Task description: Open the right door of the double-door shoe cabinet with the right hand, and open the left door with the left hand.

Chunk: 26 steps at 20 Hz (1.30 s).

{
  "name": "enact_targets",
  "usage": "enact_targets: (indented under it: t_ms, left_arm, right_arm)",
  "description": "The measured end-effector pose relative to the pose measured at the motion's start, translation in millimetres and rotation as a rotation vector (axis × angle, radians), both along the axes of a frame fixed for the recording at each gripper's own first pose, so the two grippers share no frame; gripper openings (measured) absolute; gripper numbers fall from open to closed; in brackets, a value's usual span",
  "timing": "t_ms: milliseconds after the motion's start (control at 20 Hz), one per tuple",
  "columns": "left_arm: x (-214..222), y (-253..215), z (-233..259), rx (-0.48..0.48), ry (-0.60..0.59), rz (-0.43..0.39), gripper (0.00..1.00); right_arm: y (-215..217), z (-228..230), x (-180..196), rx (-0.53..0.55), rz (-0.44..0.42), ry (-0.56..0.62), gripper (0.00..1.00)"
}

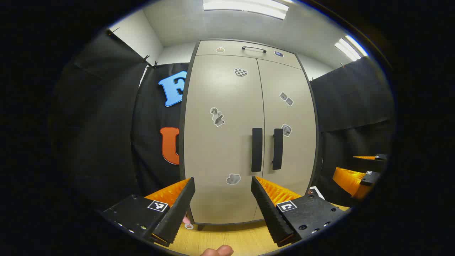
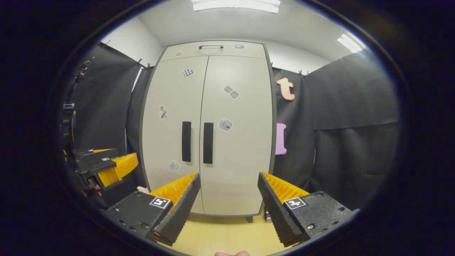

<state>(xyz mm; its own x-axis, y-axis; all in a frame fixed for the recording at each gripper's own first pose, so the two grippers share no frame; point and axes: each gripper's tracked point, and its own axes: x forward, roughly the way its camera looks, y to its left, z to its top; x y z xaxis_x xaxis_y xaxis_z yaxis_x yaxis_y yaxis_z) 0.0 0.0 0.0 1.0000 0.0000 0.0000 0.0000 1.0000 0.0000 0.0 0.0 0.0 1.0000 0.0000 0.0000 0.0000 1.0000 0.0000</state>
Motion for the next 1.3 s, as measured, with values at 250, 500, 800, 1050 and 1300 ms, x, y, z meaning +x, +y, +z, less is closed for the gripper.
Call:
enact_targets:
  t_ms: [250,500,800,1050,1300]
  left_arm:
    - [-0.5,0.6,2.7,0.008,-0.02,-0.004,0.95]
    - [1.3,2.2,2.3,0.013,-0.022,-0.006,0.95]
    - [5.7,1.2,2.9,-0.009,-0.023,-0.017,0.95]
    - [7.1,3.6,4.8,0.0,-0.033,-0.017,0.95]
    - [5.8,3.8,6.5,-0.01,-0.044,-0.034,0.95]
  right_arm:
    - [0.1,-0.5,5.3,0.031,-0.008,0.002,1.0]
    - [-3.3,-0.2,7.2,0.034,-0.026,-0.004,1.0]
    - [-4.8,-1.2,10.9,0.029,-0.035,0.001,1.0]
    - [0.3,-3.4,15.0,0.024,-0.03,0.008,1.0]
    - [9.7,3.1,30.9,0.015,-0.016,-0.011,1.0]
